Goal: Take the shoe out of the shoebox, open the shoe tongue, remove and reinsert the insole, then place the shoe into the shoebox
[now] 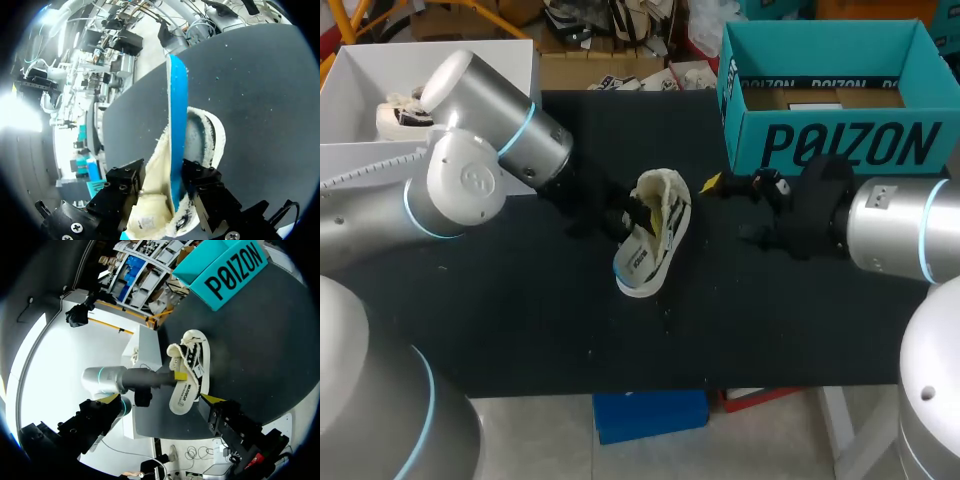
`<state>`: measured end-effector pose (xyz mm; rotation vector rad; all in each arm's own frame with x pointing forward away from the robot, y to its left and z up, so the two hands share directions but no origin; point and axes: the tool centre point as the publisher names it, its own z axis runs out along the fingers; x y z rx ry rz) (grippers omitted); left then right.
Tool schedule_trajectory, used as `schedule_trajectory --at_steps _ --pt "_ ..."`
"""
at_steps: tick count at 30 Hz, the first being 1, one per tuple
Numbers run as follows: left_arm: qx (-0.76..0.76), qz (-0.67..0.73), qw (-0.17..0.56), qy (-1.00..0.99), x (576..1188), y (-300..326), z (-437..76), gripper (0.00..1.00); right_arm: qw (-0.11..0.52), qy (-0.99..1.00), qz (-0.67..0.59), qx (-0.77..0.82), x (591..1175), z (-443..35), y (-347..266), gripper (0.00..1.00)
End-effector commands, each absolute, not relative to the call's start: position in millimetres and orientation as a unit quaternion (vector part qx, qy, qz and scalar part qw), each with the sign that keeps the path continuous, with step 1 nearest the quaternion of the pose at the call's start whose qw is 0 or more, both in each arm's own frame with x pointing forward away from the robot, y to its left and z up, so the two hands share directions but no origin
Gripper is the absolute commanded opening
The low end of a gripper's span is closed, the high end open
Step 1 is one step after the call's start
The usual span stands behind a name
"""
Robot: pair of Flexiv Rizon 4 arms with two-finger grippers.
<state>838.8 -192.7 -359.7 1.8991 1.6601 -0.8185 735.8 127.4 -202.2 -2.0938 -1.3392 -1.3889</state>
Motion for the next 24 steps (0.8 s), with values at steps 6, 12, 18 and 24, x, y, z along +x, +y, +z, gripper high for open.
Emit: schedule_trajectory --at_steps 6,12,18,24 --pt "0.721 -0.309 0.220 0.580 807.0 -176.1 -348.7 0.40 0.163 -0.469 -0.478 -0.724 735.1 -204.8 121.6 1.00" --pt "0.733 -0.311 0.202 0.570 795.9 -168.1 -354.2 0.06 0.163 -0.469 -0.478 -0.724 735.1 -204.8 121.6 1.00" --pt "0.740 -0.308 0.194 0.566 794.4 -167.5 -358.7 0.00 0.163 -0.469 -0.478 -0.724 735.1 -204.8 121.6 1.00" --pt "0.737 -0.303 0.201 0.570 796.3 -169.0 -361.6 0.00 0.163 -0.469 -0.478 -0.724 735.1 -204.8 121.6 1.00"
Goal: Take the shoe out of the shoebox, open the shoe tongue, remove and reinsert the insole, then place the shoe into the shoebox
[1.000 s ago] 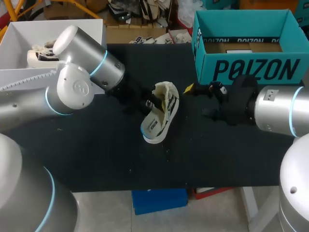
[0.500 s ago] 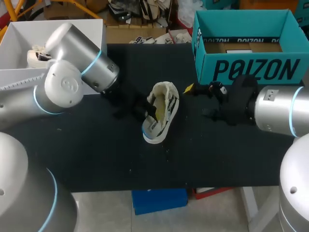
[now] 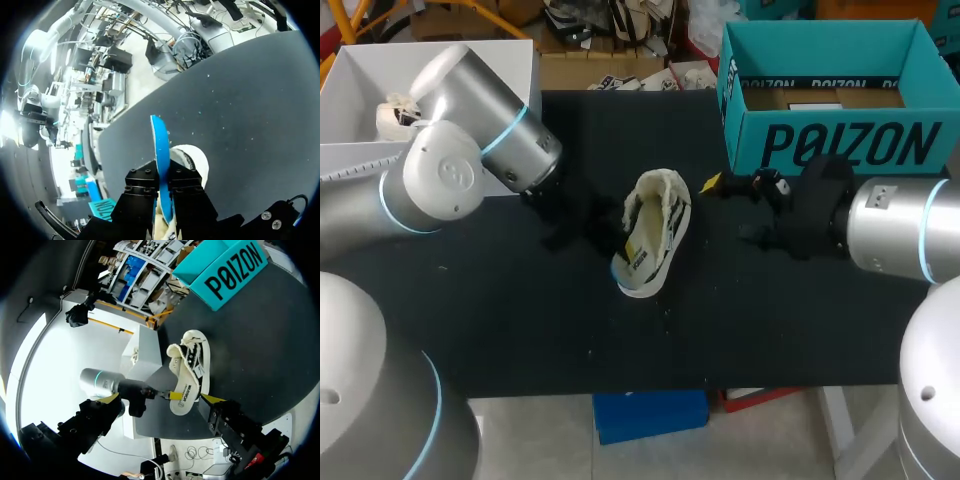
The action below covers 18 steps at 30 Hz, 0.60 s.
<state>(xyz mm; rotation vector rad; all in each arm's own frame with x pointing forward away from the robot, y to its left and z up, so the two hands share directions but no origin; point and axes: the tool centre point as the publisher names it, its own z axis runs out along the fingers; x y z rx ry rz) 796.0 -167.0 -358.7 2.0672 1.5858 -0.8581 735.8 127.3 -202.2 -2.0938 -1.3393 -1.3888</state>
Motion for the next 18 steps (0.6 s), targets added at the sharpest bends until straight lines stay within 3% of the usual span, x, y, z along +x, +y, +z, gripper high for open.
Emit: schedule_trajectory --at_steps 1,18 --pt "0.736 -0.302 0.202 0.572 797.5 -169.1 -362.3 0.00 0.163 -0.469 -0.478 -0.724 735.1 -204.8 121.6 1.00" --pt "0.715 -0.299 0.221 0.592 812.9 -175.5 -362.9 0.00 0.163 -0.469 -0.478 -0.724 735.1 -204.8 121.6 1.00"
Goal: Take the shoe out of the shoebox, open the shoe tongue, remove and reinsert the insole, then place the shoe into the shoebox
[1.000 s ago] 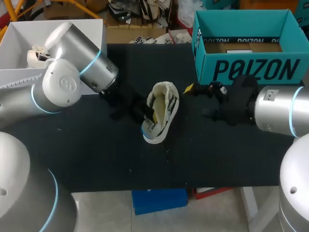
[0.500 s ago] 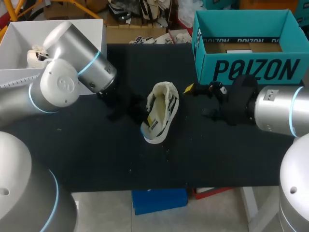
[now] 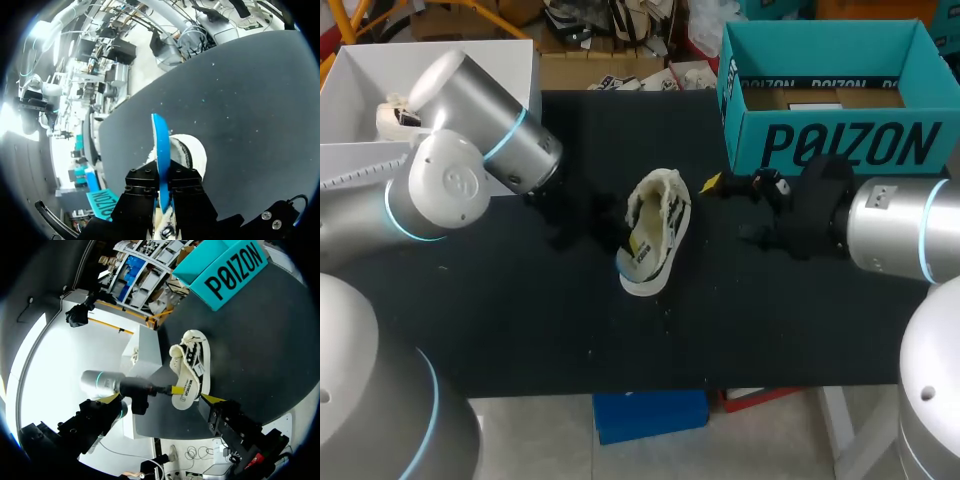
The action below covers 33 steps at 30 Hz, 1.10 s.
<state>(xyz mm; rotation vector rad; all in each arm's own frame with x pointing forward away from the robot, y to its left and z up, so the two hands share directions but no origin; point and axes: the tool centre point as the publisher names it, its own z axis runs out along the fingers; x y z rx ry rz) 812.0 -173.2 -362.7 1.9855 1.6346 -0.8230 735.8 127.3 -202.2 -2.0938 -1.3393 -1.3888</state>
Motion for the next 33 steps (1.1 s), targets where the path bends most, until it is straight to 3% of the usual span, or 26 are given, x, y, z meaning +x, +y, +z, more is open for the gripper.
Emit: schedule_trajectory --at_steps 1,33 --pt "0.714 -0.301 0.221 0.593 812.3 -175.2 -362.2 0.00 0.163 -0.469 -0.478 -0.724 735.1 -204.8 121.6 1.00" --pt "0.625 -0.362 0.261 0.640 771.2 -165.9 -326.6 0.00 0.163 -0.469 -0.478 -0.724 735.1 -204.8 121.6 1.00"
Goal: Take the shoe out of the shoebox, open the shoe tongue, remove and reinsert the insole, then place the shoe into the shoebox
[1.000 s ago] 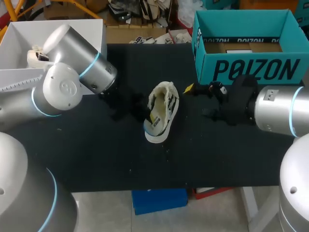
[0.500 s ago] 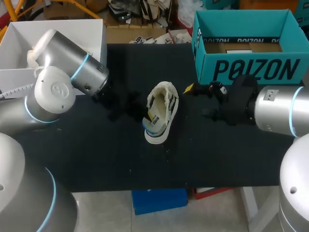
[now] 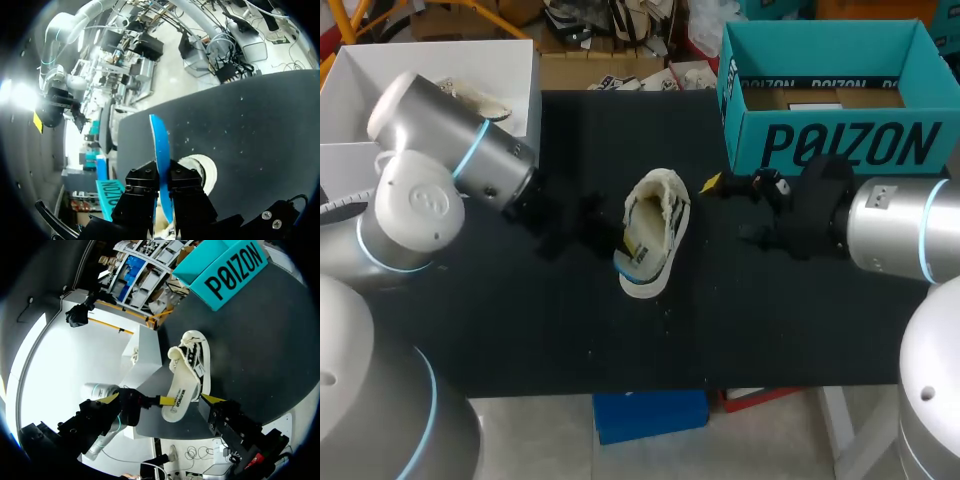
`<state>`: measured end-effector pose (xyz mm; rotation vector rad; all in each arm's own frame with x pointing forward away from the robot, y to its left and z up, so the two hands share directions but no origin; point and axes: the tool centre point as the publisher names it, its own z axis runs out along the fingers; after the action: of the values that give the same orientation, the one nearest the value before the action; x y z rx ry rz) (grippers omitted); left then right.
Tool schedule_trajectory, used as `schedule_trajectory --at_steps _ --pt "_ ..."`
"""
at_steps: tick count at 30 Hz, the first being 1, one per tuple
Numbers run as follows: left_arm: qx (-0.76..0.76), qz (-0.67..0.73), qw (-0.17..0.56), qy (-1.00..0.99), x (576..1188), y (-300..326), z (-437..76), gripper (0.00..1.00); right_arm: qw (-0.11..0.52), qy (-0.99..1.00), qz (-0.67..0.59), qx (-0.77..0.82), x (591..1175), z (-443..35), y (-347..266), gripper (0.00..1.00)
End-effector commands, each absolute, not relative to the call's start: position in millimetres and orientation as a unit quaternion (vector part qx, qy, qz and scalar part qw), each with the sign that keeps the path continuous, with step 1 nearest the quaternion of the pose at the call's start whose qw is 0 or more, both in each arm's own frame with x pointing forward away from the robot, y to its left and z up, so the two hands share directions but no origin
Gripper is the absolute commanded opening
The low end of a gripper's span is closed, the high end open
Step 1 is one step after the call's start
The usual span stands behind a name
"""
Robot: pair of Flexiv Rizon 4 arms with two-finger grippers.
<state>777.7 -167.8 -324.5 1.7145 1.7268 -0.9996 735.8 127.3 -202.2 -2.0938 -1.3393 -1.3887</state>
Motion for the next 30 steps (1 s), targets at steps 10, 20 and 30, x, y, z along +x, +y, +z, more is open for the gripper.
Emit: schedule_trajectory --at_steps 10,20,30 --pt "0.590 -0.381 0.265 0.660 772.0 -169.1 -333.4 0.00 0.163 -0.469 -0.478 -0.724 735.1 -204.8 121.6 1.00" --pt "0.590 -0.363 0.275 0.667 783.8 -167.7 -344.4 0.00 0.163 -0.469 -0.478 -0.724 735.1 -204.8 121.6 1.00" --pt "0.598 -0.346 0.287 0.664 801.0 -170.9 -345.7 0.00 0.163 -0.469 -0.478 -0.724 735.1 -204.8 121.6 1.00"
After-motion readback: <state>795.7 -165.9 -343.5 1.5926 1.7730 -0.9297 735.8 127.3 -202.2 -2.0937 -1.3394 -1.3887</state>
